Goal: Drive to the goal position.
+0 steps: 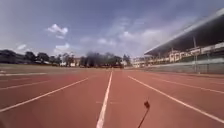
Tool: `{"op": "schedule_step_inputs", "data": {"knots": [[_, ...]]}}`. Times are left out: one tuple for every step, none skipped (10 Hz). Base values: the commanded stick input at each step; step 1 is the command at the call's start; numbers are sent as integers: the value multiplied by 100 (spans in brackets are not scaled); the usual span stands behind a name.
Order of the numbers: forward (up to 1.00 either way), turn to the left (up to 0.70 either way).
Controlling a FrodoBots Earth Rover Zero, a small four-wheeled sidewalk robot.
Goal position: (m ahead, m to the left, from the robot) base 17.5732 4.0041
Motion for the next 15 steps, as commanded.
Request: {"op": "schedule_step_inputs", "data": {"knots": [[70,0],[70,0],[70,0],[70,0],[70,0],[70,0],[70,0],[70,0],[70,0],[70,0],[70,0],[70,0],[70,0],[70,0],[70,0]]}}
